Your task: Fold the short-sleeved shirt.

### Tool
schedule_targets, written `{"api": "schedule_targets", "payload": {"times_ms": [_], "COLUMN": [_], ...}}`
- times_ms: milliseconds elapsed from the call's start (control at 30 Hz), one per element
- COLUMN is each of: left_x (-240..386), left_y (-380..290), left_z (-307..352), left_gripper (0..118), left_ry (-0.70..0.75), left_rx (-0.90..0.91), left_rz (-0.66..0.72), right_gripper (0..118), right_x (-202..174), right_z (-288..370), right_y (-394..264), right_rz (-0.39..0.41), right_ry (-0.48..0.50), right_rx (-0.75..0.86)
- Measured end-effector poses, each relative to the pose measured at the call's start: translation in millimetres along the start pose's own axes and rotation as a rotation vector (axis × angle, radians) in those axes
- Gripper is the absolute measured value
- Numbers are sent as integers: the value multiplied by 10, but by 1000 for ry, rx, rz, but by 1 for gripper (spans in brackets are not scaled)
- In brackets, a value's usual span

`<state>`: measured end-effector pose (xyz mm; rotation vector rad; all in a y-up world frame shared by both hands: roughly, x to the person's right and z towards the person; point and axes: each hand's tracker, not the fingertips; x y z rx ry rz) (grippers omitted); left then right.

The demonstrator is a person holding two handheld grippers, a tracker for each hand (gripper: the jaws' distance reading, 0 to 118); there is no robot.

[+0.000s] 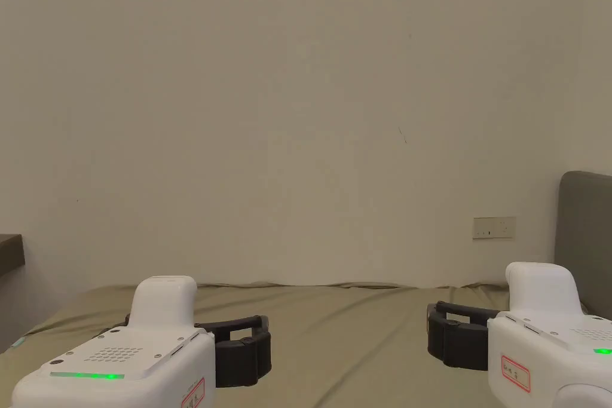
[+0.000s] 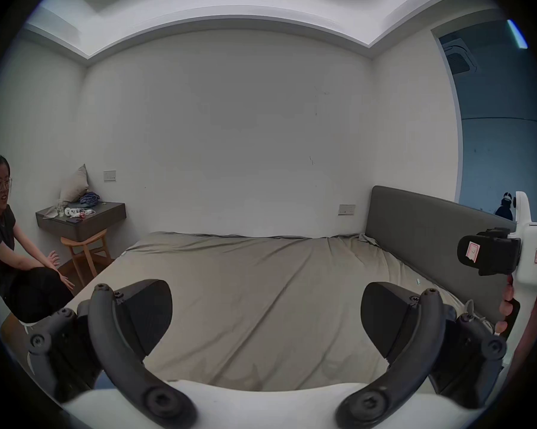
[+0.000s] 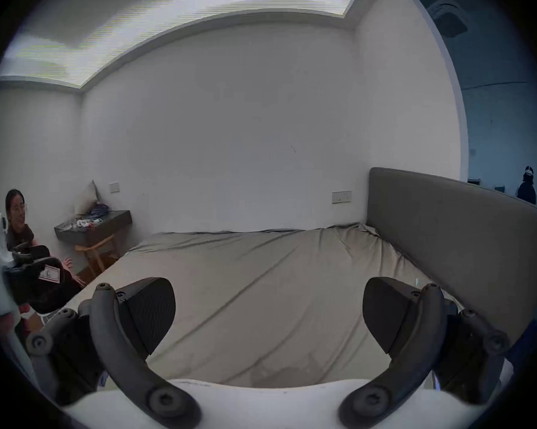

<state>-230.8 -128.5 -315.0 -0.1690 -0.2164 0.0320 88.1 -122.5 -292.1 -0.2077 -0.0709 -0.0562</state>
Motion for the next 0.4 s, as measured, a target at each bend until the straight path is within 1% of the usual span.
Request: {"api": "schedule_targets", "payload": {"times_ms": [133,300,400], "left_x": [-5,12,1], "left_y": [-2,-36,-47], "left_z": [2,-25,-31], "left_gripper": [118,118,118], "left_ry": [-36,-20,-49], "left_rx": [0,-19,-33], "left_rz": [25,19,49], "right_gripper": [118,118,118], "right_x": [-7,-16,-32], "right_z": [-7,-15,-14], "right_y": [-4,-32,-47], "right_rz": [9,11,35], "right_ry": [-9,-13,-7], "right_rx": [-3,-15,-17]}}
